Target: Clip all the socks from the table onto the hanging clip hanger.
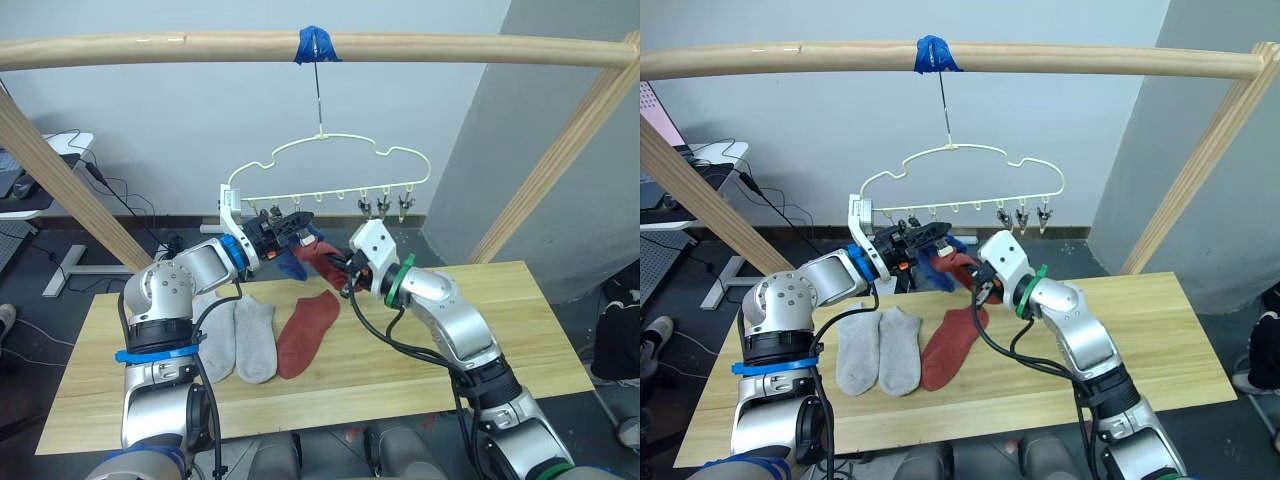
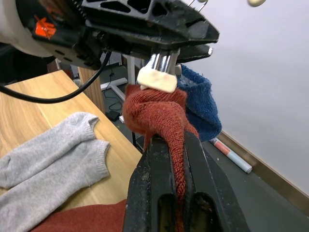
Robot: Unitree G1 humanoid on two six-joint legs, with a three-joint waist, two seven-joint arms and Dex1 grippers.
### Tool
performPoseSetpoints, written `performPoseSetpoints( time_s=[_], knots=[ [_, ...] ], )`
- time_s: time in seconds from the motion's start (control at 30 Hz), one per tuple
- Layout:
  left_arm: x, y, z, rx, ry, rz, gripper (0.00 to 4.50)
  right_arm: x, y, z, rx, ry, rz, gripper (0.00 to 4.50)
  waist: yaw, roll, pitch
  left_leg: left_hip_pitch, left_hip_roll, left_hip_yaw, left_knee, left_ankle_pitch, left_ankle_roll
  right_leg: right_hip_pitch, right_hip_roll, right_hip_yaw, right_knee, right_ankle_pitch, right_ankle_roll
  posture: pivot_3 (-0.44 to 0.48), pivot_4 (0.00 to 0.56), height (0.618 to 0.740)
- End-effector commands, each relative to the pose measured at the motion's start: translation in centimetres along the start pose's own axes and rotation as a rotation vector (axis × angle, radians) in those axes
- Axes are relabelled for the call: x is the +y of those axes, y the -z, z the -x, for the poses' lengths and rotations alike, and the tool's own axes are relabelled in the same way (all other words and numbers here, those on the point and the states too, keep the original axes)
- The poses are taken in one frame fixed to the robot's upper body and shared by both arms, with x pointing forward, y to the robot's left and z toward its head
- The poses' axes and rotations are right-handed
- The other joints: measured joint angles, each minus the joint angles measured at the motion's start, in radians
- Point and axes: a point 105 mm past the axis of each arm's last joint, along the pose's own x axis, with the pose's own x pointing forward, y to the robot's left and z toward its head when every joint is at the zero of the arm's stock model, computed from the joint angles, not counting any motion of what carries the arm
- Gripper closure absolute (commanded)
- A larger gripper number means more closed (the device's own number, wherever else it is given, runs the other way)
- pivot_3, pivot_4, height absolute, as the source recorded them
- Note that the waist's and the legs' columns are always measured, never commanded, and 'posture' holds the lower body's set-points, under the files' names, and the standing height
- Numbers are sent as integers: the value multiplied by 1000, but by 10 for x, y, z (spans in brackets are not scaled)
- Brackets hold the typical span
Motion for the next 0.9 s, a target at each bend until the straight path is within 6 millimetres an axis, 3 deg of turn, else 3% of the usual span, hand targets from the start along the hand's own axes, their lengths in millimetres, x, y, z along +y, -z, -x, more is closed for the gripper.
performPoseSetpoints(
  time_s=[0.03, 0.1, 0.47, 0.57, 0.77, 0.9],
  knots=[
    [-3, -1, 1, 1, 8, -35, 4213, -2, -22, 1, -70, 8, 22, 4484, 0, 0, 0, 0, 0, 0, 0, 0, 0, 0, 0, 0, 0, 0, 0, -48, 132, 740],
    [-5, -2, 2, -11, 19, -54, 4213, -2, -20, 2, -62, 8, 24, 4484, 0, 0, 0, 0, 0, 0, 0, 0, 0, 0, 0, 0, 0, 0, 0, -45, 131, 740],
    [-12, -3, 11, -26, 66, -37, 901, 2, -12, -6, -44, -10, 1, 4500, 0, 0, 0, -1, 0, 0, 0, 0, 0, -1, 0, 0, 0, 0, -1, -33, 122, 740],
    [-15, -3, 18, -26, 70, -43, 21, 5, -9, -10, -50, -16, -73, 4500, 0, 0, 0, -1, 0, 0, 0, 0, 0, -1, 0, 0, 0, 1, -1, -30, 119, 740],
    [-20, 15, 36, 69, 56, -132, 21, -1, 2, -17, -72, 16, -357, 4500, 1, 0, 0, -1, 0, 0, -1, 0, 0, -2, 0, 0, 1, 1, -2, -11, 109, 740],
    [-19, 23, 45, 92, 36, -168, 0, -9, 4, -17, -74, 37, -399, 3413, 6, 0, 0, -1, -1, 1, 0, 0, -1, -2, -2, 0, 1, 1, -2, -5, 105, 740]
  ],
)
